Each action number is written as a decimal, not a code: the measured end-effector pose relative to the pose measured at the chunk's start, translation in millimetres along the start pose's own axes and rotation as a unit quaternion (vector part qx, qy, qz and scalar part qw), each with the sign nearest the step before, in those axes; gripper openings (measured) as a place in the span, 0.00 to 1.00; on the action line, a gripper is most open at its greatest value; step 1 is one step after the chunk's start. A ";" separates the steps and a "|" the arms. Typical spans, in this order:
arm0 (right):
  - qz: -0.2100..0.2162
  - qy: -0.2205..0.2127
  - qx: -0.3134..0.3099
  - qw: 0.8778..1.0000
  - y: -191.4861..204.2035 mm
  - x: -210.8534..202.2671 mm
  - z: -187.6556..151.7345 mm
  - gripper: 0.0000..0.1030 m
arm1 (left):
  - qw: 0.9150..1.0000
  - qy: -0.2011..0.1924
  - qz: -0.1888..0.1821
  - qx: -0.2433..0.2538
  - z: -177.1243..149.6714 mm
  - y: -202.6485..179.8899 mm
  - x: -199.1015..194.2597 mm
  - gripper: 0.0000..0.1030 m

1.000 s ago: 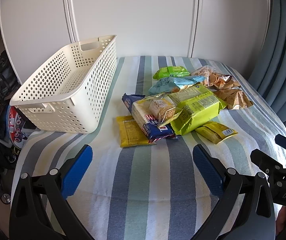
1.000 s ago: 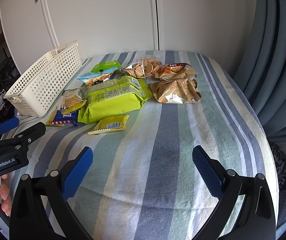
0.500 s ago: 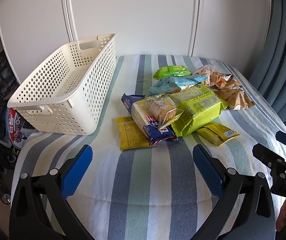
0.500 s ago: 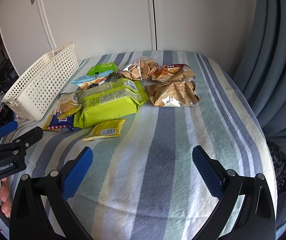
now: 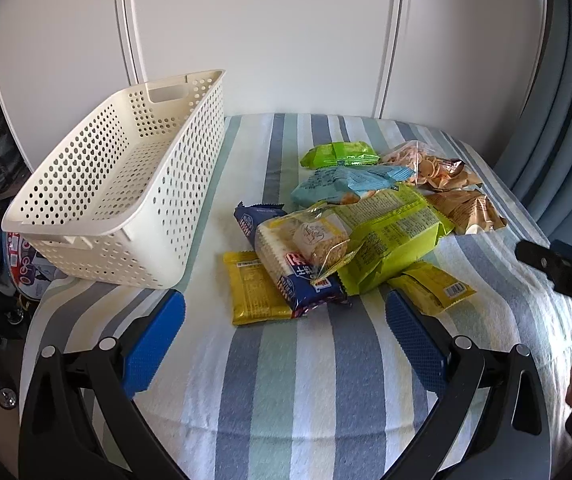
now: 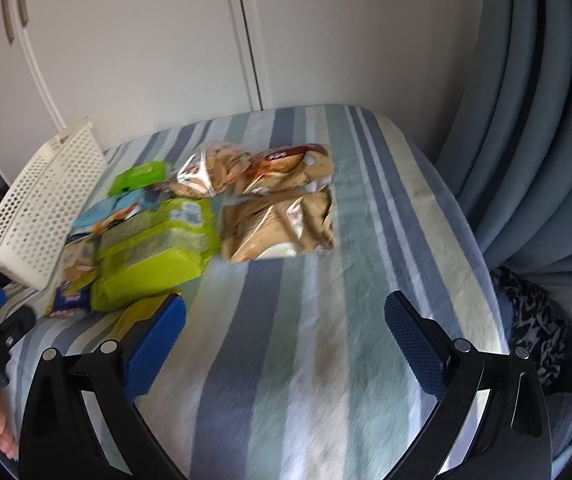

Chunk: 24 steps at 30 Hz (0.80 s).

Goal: Organize snacks
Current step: 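Move the left tool to the light blue packet while the right tool approaches the tan bag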

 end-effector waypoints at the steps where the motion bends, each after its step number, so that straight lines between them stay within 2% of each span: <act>1: -0.001 0.004 0.001 1.000 -1.5 5.0 4.3 0.95 | 1.000 0.000 -0.001 0.000 0.5 -0.4 0.6 0.98; 7: 0.031 0.028 0.031 0.999 -9.1 29.5 25.4 0.95 | 1.000 0.001 -0.006 0.004 8.6 -3.8 3.4 0.98; 13: 0.059 0.064 0.066 0.994 -7.7 59.7 37.7 0.95 | 1.000 -0.013 -0.006 0.013 24.9 -11.3 3.3 0.98; 24: 0.037 0.128 0.135 0.982 -13.6 117.9 56.7 0.95 | 1.000 -0.011 -0.014 0.018 25.9 -17.2 10.0 0.98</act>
Point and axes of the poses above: each gripper's, at about its wrist camera, not at the fingertips, and x roughly the way its jaws point, y to its left, z to its top, the point moved 1 cm from there along x, roughly the way its jaws point, and after that the axes turned 2 degrees about -y, right-handed, at the moved point
